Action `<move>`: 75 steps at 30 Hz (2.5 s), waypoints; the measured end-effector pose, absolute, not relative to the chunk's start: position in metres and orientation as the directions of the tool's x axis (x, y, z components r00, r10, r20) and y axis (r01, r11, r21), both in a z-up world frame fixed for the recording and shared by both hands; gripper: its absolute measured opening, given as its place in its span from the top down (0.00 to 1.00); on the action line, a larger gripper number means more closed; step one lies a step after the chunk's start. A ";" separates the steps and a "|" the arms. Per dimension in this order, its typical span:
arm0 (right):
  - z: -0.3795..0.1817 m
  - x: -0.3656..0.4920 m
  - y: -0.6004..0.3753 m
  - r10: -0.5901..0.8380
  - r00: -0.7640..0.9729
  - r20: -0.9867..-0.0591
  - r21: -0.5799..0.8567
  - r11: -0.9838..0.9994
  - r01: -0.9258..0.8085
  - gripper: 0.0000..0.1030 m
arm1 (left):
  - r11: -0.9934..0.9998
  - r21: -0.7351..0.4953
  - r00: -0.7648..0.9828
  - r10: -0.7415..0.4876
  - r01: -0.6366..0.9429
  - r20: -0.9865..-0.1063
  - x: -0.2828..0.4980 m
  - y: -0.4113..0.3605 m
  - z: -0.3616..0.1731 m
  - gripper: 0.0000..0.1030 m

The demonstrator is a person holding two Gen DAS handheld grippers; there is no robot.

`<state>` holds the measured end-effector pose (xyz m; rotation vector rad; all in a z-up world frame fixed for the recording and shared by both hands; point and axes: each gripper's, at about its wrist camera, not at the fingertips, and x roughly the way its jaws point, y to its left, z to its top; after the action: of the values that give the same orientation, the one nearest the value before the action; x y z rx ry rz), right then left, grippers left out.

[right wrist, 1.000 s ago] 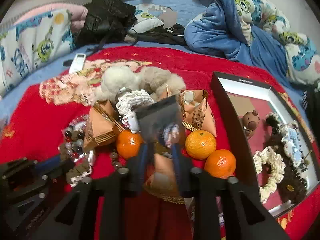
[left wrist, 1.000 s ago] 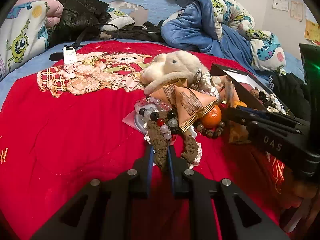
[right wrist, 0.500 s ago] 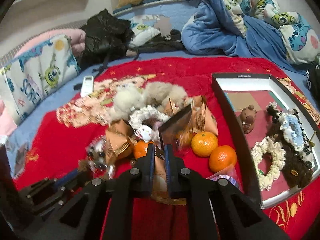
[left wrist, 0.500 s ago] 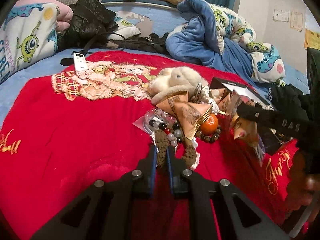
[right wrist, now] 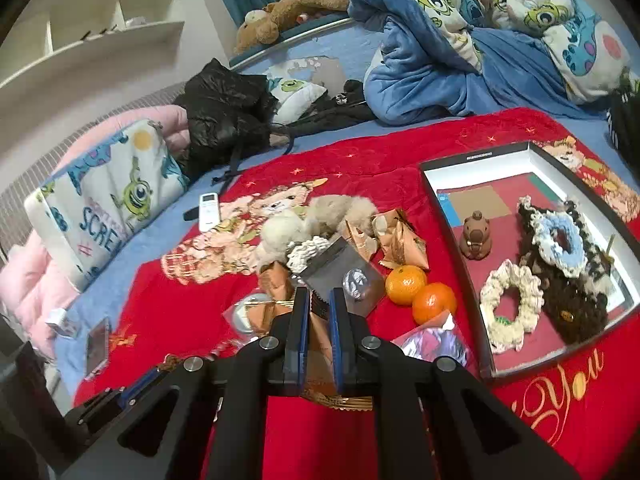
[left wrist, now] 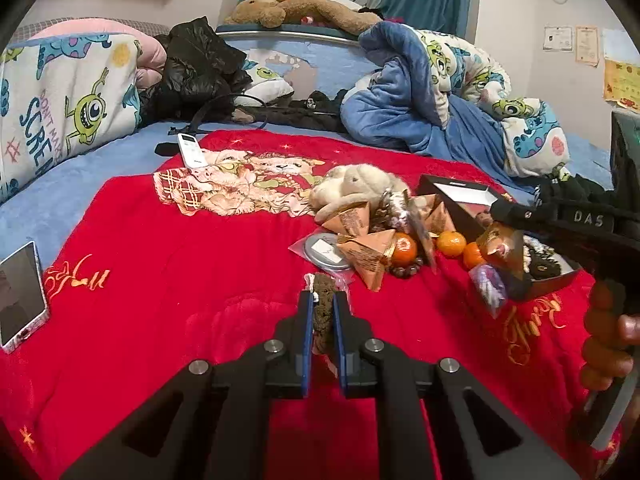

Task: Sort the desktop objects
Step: 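Lift brown scrunchie in left gripper and tan packet in right gripper toward the box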

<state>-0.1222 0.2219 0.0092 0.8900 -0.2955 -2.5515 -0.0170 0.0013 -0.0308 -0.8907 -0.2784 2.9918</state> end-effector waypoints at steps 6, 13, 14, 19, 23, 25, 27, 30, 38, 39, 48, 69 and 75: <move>0.012 -0.108 0.228 -0.484 -0.699 -0.526 0.360 -0.872 0.332 0.90 | -0.988 -0.153 -0.860 0.049 0.034 -0.508 0.003 0.003 0.002 0.90; 0.016 -0.096 0.237 -0.470 -0.709 -0.526 0.332 -0.881 0.338 0.90 | -0.992 -0.129 -0.872 0.066 -0.003 -0.486 0.016 0.021 0.031 0.90; 0.016 -0.095 0.239 -0.468 -0.710 -0.526 0.330 -0.882 0.336 0.90 | -0.992 -0.128 -0.869 0.075 -0.013 -0.488 0.017 0.025 0.032 0.90; 0.017 -0.087 0.264 -0.434 -0.728 -0.530 0.316 -0.898 0.305 0.90 | -0.991 -0.119 -0.870 0.109 -0.058 -0.482 0.024 0.051 0.038 0.90; 0.019 -0.081 0.290 -0.412 -0.744 -0.526 0.319 -0.907 0.277 0.90 | -0.987 -0.114 -0.865 0.153 -0.112 -0.479 0.025 0.079 0.043 0.90; 0.020 -0.077 0.304 -0.399 -0.753 -0.524 0.319 -0.911 0.261 0.90 | -0.984 -0.115 -0.861 0.175 -0.136 -0.478 0.024 0.095 0.044 0.90; 0.020 -0.074 0.320 -0.383 -0.762 -0.523 0.327 -0.915 0.237 0.90 | -0.979 -0.121 -0.852 0.203 -0.164 -0.482 0.021 0.111 0.043 0.90; 0.021 -0.067 0.343 -0.361 -0.776 -0.518 0.334 -0.920 0.205 0.90 | -0.972 -0.125 -0.839 0.236 -0.201 -0.490 0.019 0.137 0.040 0.90; 0.023 -0.048 0.398 -0.311 -0.807 -0.502 0.345 -0.928 0.143 0.90 | -0.948 -0.124 -0.796 0.314 -0.294 -0.518 0.014 0.202 0.026 0.90; 0.022 -0.046 0.405 -0.307 -0.809 -0.501 0.350 -0.927 0.135 0.90 | -0.946 -0.124 -0.794 0.319 -0.299 -0.518 0.014 0.209 0.025 0.90; 0.032 -0.031 0.445 -0.314 -0.844 -0.434 0.429 -0.896 0.113 0.90 | -0.932 -0.127 -0.773 0.353 -0.339 -0.527 0.018 0.255 0.023 0.90; 0.032 -0.059 0.453 -0.340 -0.846 -0.410 0.474 -0.872 0.121 0.90 | -0.938 -0.110 -0.780 0.336 -0.329 -0.527 -0.034 0.261 0.024 0.90; 0.033 -0.085 0.448 -0.356 -0.844 -0.401 0.485 -0.864 0.134 0.90 | -0.933 -0.122 -0.775 0.351 -0.340 -0.525 -0.061 0.268 0.028 0.90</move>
<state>-0.0850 0.4482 0.0334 0.7155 -0.6541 -2.7104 -0.0612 0.2675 0.0281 -0.7913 -0.0288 2.6574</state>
